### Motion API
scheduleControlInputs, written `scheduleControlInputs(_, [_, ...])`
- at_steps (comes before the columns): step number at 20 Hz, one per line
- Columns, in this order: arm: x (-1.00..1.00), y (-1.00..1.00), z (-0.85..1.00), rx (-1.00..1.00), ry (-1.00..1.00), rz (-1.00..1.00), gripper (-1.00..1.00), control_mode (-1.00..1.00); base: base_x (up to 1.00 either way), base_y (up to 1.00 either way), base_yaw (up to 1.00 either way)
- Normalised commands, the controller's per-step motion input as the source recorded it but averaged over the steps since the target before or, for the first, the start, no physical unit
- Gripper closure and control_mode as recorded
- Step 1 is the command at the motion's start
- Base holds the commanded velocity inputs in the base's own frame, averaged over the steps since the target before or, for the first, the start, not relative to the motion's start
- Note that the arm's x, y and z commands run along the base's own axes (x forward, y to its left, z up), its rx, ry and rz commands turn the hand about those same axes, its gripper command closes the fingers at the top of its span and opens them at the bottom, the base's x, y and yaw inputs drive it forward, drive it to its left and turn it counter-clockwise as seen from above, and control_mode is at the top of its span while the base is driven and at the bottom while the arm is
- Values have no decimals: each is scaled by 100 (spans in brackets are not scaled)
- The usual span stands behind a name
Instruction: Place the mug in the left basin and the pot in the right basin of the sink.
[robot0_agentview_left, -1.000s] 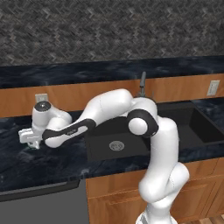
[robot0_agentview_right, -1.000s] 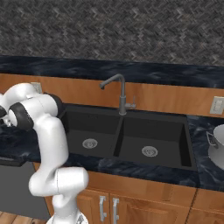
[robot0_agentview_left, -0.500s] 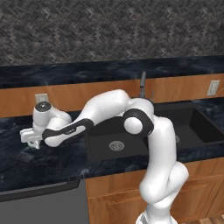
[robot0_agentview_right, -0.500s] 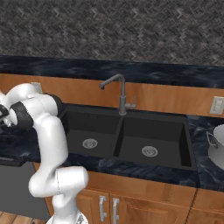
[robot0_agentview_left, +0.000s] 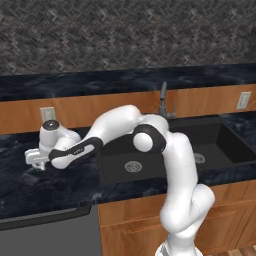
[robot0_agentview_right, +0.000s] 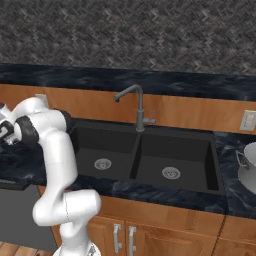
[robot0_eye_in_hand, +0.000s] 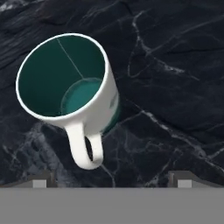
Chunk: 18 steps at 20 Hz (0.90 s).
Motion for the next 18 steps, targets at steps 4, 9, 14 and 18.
scheduleControlInputs(4, [24,38,-17,0,0,0,-100,-100,0,0,0])
scheduleControlInputs(9, [23,37,-17,0,0,0,-100,-100,0,0,0])
scheduleControlInputs(14, [25,23,-16,0,0,0,-100,-100,0,0,0])
scheduleControlInputs(18, [30,16,-16,0,2,0,100,-100,0,0,0])
